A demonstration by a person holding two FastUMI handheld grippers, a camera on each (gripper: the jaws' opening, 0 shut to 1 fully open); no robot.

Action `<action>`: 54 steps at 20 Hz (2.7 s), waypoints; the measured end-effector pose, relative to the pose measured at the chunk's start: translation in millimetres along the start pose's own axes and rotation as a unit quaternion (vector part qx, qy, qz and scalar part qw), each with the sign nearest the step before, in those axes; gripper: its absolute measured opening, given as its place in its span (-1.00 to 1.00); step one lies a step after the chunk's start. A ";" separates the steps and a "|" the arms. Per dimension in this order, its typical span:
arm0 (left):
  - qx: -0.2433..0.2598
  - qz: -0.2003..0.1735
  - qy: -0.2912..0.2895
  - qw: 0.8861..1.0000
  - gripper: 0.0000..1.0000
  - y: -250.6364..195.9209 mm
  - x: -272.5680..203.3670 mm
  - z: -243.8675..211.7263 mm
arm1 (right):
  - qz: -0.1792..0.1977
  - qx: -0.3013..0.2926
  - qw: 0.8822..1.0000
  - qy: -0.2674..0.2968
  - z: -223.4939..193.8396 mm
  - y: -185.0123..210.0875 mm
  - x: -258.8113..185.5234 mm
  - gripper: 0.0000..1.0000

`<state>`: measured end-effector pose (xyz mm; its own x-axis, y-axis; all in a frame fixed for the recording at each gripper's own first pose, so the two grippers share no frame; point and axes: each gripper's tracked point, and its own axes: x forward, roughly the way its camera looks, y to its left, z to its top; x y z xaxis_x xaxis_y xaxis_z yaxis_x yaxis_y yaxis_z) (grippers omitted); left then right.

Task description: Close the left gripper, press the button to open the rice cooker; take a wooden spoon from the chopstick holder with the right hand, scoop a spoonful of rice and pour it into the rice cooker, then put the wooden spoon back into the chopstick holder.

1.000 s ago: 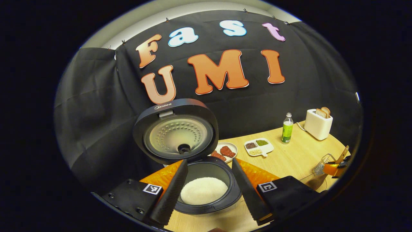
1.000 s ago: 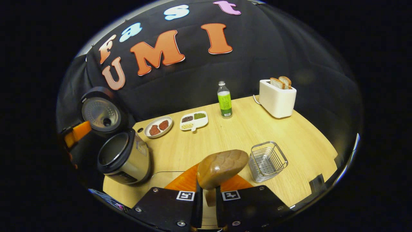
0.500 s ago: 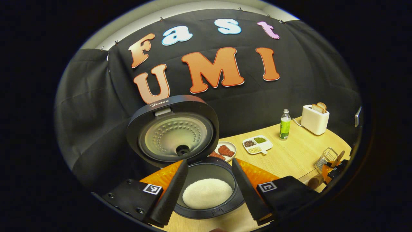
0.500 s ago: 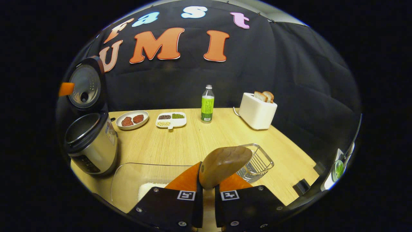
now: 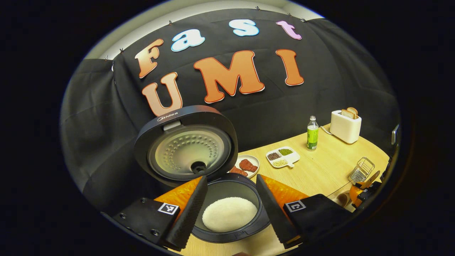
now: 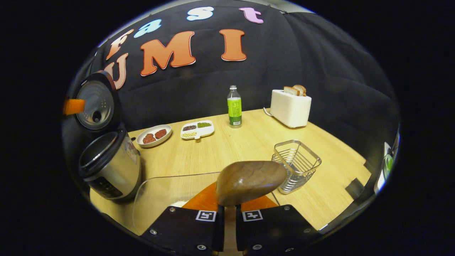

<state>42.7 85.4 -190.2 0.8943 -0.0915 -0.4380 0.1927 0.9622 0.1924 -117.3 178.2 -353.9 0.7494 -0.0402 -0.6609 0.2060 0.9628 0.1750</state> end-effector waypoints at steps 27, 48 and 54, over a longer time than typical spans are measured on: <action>-0.014 0.040 0.004 0.999 0.69 19.2 1.5 15.3 | 0.218 0.272 0.922 0.166 -7.1 64.8 10.8 -0.75; -0.126 0.162 -0.060 0.977 0.86 80.5 -53.7 27.4 | 0.366 0.437 0.790 0.227 124.9 52.2 -16.1 -0.77; -0.128 0.215 -0.060 0.966 0.87 93.6 -95.6 3.8 | 0.417 0.417 0.764 0.261 153.7 118.0 -18.6 -0.76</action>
<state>-23.2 183.3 -127.0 0.9131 0.3162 -0.2573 -0.2995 0.9485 0.1028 -10.2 251.4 -208.8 0.5304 0.8161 -0.2293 0.2875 0.0814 0.9543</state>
